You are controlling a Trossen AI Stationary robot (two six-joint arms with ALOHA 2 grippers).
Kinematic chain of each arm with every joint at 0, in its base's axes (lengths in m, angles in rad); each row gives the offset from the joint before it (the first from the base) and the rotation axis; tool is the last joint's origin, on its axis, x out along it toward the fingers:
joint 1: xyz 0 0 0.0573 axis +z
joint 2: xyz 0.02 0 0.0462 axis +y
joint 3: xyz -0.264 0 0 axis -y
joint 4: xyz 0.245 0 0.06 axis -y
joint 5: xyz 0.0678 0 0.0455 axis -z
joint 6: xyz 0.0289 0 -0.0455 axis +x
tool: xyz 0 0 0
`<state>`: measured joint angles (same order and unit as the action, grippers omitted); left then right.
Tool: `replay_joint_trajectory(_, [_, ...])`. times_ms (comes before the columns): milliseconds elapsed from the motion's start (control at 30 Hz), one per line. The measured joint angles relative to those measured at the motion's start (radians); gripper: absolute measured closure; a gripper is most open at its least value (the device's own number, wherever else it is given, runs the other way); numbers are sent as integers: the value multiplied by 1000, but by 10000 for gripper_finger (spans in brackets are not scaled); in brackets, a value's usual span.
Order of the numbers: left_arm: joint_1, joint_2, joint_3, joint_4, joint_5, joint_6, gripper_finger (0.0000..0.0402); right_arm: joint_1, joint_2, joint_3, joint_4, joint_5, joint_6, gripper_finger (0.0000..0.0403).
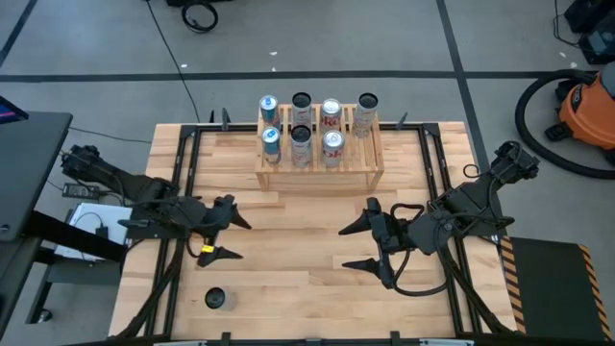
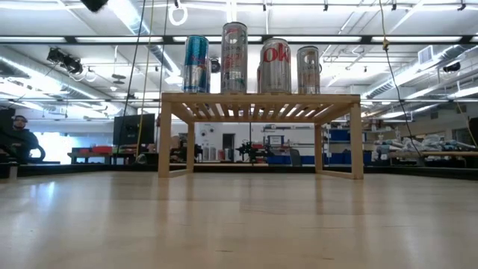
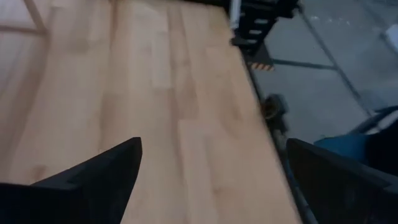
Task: Place canned beverage on shelf
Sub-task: Put the white and yellow soda can on the shelf aligned with the white and yellow soda can
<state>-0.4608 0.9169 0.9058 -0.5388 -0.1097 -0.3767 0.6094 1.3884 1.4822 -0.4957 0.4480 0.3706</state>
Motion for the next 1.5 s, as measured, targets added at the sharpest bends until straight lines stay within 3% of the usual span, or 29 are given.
replay_joint_trajectory(233, [-73, 0, 78, -93, -9, -124, 1, 0, 0, 0, 0, 2, 0, 58])
replay_joint_trajectory(400, [-92, 28, 78, -202, -54, -310, 1, 0, 0, 0, 0, 3, 0, 58])
replay_joint_trajectory(600, [-93, 104, 77, -294, -33, -540, 1, 0, 0, 0, 0, 3, -7, 58])
replay_joint_trajectory(967, [-114, 186, 77, -303, 68, -832, 2, 0, 0, -9, -50, 3, -8, 58])
replay_joint_trajectory(1500, [-278, 303, 77, -297, 71, -1116, 2, 0, 1, -91, 31, -19, -1, 58])
